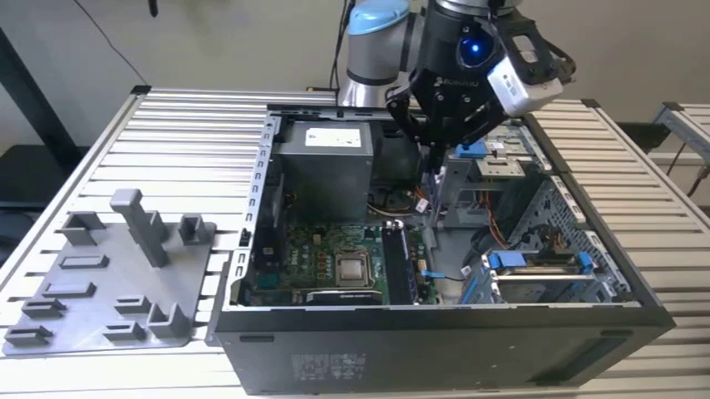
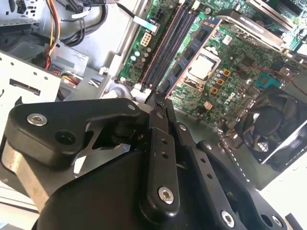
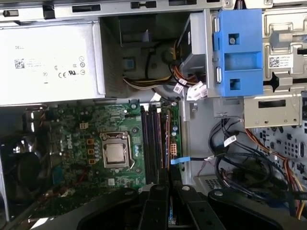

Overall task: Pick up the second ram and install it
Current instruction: 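Insert the second ram into the second slot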

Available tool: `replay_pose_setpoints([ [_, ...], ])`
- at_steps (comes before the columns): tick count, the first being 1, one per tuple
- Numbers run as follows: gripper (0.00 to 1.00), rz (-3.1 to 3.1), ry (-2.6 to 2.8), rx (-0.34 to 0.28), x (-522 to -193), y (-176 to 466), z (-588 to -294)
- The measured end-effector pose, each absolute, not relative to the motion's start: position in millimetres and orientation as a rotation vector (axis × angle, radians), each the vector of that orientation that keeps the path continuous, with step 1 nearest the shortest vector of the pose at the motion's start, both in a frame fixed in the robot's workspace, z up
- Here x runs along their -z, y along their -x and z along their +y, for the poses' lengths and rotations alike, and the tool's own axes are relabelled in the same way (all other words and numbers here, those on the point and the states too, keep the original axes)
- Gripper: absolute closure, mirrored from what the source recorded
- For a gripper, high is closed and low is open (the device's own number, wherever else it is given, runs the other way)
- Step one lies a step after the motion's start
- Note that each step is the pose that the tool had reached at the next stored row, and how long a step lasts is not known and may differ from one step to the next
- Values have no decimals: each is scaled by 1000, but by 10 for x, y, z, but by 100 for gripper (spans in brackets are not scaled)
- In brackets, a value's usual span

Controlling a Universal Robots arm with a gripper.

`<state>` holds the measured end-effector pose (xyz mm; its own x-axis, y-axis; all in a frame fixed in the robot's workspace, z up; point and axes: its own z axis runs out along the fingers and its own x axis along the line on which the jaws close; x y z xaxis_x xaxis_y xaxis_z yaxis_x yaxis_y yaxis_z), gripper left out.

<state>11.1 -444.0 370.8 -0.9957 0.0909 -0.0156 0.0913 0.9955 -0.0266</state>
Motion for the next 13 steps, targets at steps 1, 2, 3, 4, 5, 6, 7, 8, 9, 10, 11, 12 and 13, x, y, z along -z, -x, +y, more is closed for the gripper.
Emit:
replay_pose_setpoints([
  [1, 87, 3123, -143, 45, -3696, -111, -4440],
  [2, 87, 3123, -143, 47, -3683, -111, -4439],
  [3, 87, 3123, -143, 50, -3672, -111, -4440],
  [4, 87, 3123, -142, 53, -3660, -111, -4440],
  [5, 87, 3123, -142, 56, -3650, -111, -4439],
  [6, 87, 3123, -142, 58, -3643, -111, -4439],
  [7, 87, 3123, -142, 59, -3640, -111, -4439],
  [8, 87, 3123, -142, 59, -3640, -111, -4440],
  [9, 87, 3123, -142, 59, -3639, -111, -4440],
  [10, 87, 3123, -142, 59, -3639, -111, -4440],
  [11, 87, 3123, -142, 59, -3638, -111, -4440],
  [12, 87, 3123, -142, 59, -3638, -111, -4440],
  [13, 87, 3123, -142, 59, -3638, -111, -4440],
])
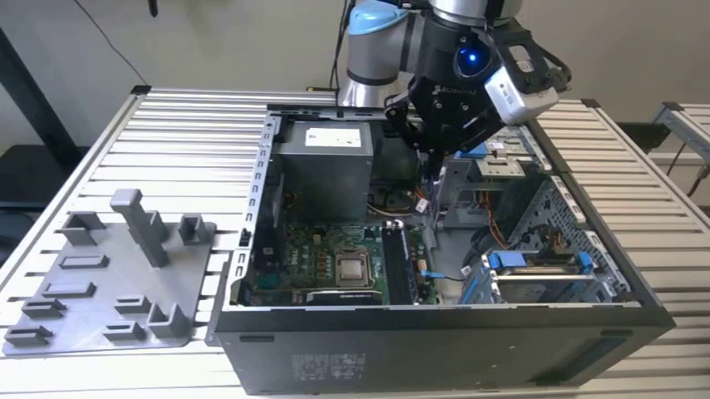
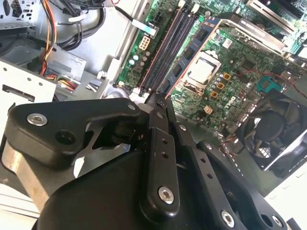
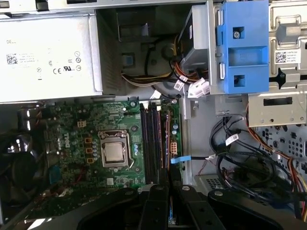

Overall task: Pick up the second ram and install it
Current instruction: 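Insert the second ram into the second slot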

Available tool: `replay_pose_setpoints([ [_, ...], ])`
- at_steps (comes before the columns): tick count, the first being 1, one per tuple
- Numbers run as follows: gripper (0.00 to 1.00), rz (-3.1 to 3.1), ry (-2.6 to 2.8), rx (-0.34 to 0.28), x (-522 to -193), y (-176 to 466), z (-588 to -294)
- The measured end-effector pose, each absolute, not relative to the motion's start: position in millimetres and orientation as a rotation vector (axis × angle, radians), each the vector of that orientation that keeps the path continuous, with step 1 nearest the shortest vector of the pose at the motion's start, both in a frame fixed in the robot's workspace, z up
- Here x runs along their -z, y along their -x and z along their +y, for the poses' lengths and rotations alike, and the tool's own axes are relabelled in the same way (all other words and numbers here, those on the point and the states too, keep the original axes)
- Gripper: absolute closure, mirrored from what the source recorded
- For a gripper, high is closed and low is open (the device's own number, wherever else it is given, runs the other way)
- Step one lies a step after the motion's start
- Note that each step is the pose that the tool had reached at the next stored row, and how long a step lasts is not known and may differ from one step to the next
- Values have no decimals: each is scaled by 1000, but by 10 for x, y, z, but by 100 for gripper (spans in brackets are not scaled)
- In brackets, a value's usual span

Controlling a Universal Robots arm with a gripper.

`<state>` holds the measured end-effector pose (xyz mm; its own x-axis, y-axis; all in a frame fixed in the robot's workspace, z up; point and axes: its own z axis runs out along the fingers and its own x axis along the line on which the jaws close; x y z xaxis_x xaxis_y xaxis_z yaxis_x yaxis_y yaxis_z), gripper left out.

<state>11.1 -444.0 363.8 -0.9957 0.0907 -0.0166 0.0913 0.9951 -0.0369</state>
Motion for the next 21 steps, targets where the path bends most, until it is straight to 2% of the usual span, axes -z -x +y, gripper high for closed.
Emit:
replay_pose_setpoints([
  [21, 87, 3123, -142, 60, -3337, -104, -4440],
])
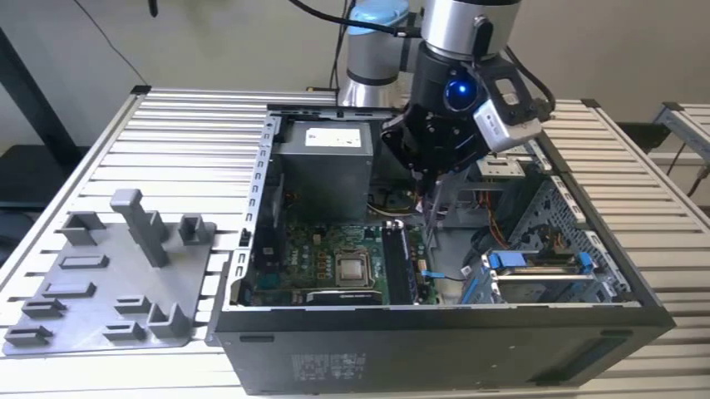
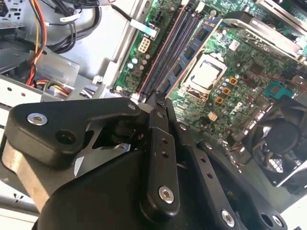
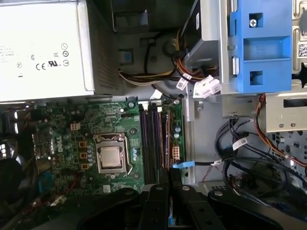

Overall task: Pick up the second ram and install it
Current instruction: 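Insert the second ram into the second slot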

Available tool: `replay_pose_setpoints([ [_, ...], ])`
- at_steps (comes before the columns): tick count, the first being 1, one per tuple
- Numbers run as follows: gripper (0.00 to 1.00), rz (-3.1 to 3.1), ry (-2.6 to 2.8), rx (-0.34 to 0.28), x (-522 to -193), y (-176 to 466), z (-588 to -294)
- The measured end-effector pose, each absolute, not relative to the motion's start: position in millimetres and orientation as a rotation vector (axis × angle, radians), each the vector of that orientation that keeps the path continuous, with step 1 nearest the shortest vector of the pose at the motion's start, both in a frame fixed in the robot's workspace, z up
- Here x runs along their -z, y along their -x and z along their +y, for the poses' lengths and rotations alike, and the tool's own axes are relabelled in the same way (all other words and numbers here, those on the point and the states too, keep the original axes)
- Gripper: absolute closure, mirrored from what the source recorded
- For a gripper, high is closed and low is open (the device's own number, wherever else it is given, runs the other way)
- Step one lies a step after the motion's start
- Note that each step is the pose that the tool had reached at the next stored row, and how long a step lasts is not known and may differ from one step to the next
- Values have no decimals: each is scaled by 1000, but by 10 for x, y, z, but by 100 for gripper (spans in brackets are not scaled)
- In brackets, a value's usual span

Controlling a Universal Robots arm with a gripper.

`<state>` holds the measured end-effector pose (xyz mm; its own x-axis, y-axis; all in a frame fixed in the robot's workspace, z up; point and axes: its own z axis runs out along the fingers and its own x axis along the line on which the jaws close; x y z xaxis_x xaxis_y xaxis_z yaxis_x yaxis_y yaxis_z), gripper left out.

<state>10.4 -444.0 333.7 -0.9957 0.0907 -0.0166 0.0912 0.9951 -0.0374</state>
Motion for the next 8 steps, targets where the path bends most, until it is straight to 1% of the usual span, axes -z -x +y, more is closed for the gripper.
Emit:
replay_pose_setpoints([
  [8, 87, 3123, -142, 61, -3190, -97, -4440],
])
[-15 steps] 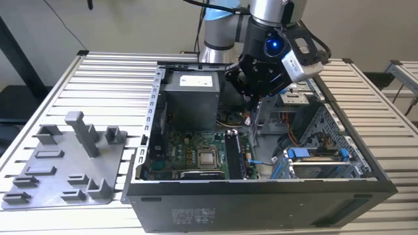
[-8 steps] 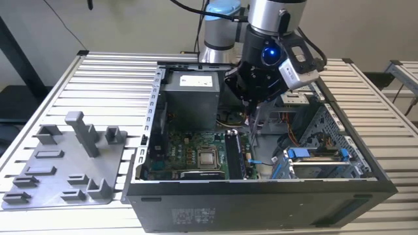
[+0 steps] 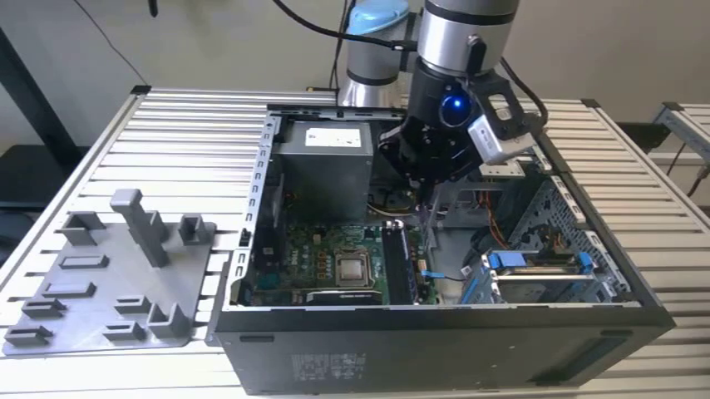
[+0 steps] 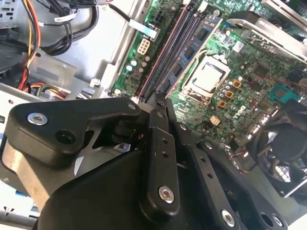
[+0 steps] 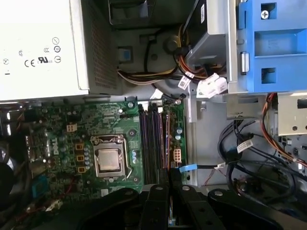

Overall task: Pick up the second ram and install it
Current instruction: 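Insert the second ram into the second slot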

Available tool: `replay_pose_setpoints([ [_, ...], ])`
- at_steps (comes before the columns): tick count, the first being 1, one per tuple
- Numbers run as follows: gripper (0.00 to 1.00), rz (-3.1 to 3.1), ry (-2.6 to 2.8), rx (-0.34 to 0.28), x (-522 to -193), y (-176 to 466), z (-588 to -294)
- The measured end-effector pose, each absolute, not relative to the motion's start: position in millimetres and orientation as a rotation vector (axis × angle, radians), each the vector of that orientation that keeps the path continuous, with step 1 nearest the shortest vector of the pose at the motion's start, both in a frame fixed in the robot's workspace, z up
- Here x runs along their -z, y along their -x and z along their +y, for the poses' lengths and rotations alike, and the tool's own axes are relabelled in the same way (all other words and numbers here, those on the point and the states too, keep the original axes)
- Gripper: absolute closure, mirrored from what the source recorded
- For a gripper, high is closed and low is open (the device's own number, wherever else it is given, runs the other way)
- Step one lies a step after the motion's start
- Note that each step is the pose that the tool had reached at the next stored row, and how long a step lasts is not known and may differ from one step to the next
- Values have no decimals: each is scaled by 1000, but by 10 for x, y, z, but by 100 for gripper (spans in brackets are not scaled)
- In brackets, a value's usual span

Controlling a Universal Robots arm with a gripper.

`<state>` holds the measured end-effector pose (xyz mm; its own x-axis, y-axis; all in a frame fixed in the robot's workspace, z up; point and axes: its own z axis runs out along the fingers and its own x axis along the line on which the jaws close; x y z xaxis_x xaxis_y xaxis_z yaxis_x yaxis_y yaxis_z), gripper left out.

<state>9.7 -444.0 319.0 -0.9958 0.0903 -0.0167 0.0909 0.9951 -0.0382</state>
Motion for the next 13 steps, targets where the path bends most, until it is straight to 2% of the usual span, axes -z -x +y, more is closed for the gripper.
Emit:
replay_pose_setpoints([
  [13, 87, 3123, -122, 61, -2954, 32, -4440],
])
